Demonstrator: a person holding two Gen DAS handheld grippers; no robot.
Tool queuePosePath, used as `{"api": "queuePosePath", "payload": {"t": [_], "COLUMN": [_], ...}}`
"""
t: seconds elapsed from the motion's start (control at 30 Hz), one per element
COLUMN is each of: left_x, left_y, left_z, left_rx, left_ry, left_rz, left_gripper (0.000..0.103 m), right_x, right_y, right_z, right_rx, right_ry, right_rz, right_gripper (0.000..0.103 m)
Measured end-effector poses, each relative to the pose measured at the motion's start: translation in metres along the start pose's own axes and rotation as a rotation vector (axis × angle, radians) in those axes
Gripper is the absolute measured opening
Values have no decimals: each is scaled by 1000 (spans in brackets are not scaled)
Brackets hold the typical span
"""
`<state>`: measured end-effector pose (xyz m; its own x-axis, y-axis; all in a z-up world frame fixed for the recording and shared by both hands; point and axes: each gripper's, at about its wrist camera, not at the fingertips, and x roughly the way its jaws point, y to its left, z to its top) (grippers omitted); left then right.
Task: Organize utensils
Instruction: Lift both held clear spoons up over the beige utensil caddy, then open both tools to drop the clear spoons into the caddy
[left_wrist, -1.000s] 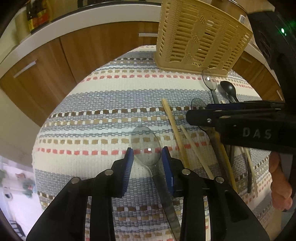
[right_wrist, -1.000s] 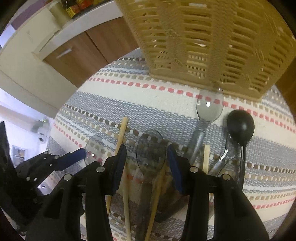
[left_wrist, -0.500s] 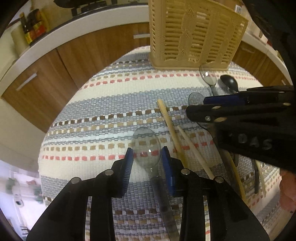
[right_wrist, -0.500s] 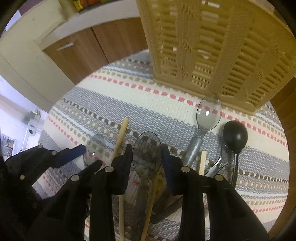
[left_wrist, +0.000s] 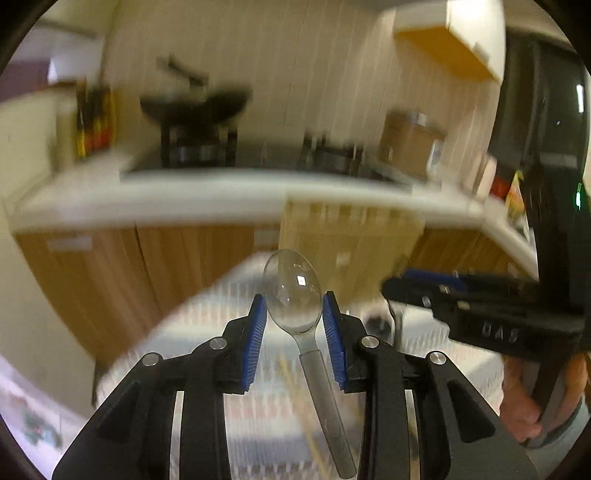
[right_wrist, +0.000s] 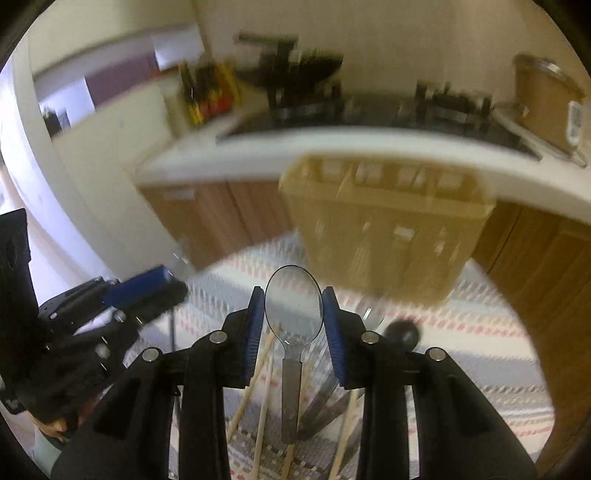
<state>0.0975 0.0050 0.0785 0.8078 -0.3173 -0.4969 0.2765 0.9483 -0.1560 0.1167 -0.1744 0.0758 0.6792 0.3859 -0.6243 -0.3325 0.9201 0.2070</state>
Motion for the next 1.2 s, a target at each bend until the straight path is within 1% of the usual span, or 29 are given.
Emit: {"api": "queuePosePath", "payload": {"t": [0.03, 0.07, 0.1, 0.17, 0.2, 0.27, 0.33, 0.4, 0.43, 0.5, 0.6, 0.77, 0.83, 0.97, 1.13, 1.2], "left_x": [-6, -9, -16, -17, -16, -4, 9, 24, 31, 51, 81, 118, 127, 139, 140, 136], "left_y": [-3, -7, -14, -22, -27, -31, -36, -41, -42, -40, -33, -26, -24, -14, -8, -5], "left_z": [14, 25, 39, 67, 82, 103, 117, 126, 127, 131, 126, 105, 96, 83, 71, 68], "left_rx": [8, 14, 26, 38, 34, 22, 20, 28, 32, 35, 22, 10, 13, -2, -23, -33], "left_ry": [-56, -94, -144, -237, -265, -314, -358, -396, -410, -414, -412, -392, -387, -364, -325, -307], "left_rz": [10, 24, 45, 70, 76, 75, 86, 120, 135, 148, 166, 194, 206, 207, 183, 158], "left_gripper": [30, 30, 29, 30, 30, 30, 30, 30, 30, 30, 30, 30, 30, 30, 32, 42], "right_x": [-11, -23, -31, -45, -52, -57, -62, -65, -61, -52, -29, 9, 17, 28, 31, 30], "right_y": [-4, -7, -11, -20, -25, -36, -47, -62, -70, -80, -92, -106, -108, -109, -106, -105], "right_z": [10, 21, 31, 48, 62, 78, 97, 110, 117, 125, 127, 111, 105, 93, 78, 75], "right_rx": [4, 8, 12, 21, 24, 31, 45, 58, 58, 65, 64, 49, 41, 34, 48, 61], "right_ry": [-48, -94, -127, -182, -222, -278, -337, -388, -416, -438, -457, -443, -434, -419, -391, -369], "right_rz": [-8, -24, -33, -42, -59, -92, -130, -160, -192, -221, -273, -313, -316, -306, -288, -265], "right_gripper": [29, 29, 29, 29, 29, 29, 29, 29, 29, 29, 29, 29, 29, 29, 29, 30]}}
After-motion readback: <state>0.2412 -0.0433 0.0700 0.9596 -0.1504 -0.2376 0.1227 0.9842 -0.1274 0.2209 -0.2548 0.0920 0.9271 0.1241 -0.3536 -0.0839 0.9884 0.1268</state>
